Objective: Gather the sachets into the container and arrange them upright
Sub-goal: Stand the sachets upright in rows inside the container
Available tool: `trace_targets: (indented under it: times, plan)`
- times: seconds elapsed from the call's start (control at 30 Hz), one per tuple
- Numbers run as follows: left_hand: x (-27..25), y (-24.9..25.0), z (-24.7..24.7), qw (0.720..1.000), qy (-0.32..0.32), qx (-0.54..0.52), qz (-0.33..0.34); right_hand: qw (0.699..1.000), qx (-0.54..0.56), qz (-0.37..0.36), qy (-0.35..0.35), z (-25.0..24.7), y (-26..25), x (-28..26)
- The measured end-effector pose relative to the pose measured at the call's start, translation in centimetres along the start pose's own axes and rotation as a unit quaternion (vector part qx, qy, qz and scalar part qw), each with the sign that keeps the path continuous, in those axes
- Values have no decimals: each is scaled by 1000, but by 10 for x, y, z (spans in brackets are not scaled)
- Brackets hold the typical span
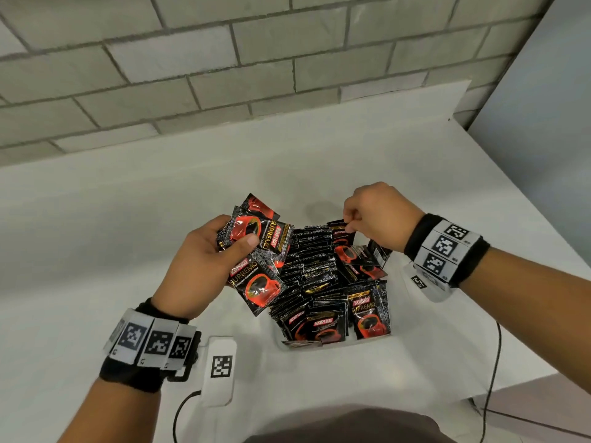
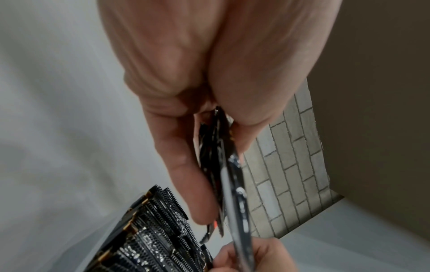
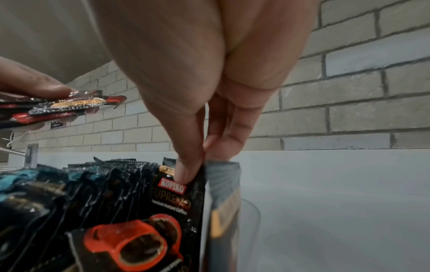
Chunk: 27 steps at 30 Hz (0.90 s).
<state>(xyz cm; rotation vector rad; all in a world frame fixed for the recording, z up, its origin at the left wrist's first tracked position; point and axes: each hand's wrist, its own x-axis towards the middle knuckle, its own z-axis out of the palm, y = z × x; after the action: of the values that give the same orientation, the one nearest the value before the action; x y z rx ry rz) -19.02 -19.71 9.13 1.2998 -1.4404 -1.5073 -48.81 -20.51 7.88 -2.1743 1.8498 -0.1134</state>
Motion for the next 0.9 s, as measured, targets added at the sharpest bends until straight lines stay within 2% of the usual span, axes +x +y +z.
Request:
trace_targets:
  times: [0.17, 0.33, 0.43, 0.53, 0.63, 0.8, 0.83, 0.87, 0.9]
  plan:
    - [4, 4, 5, 1000, -17, 19, 8, 1000, 17, -12, 22, -4, 0, -3]
    - [7, 9, 14, 999, -36, 28, 22, 978, 170, -4, 121, -28, -17, -22]
    - [9, 12, 23, 998, -60, -21, 14, 951, 295, 2, 92, -40, -44, -34]
    - [9, 14, 29, 992, -86, -88, 7, 940, 338, -12, 42, -37, -54, -39]
    - [9, 13, 28, 995, -87, -38, 30, 910, 407, 3, 76, -31, -50, -36]
    - [4, 6, 21, 998, -62, -21, 14, 840, 528, 55, 112, -38, -33, -33]
    - [3, 4, 19, 998, -52, -17, 13, 842, 524, 60, 115, -41, -27, -34]
    - [3, 3, 17, 999, -41, -12, 12, 858, 496, 65, 117, -43, -20, -35]
    - [3, 2, 15, 999, -32, -10, 9, 887, 443, 70, 114, -44, -11, -36]
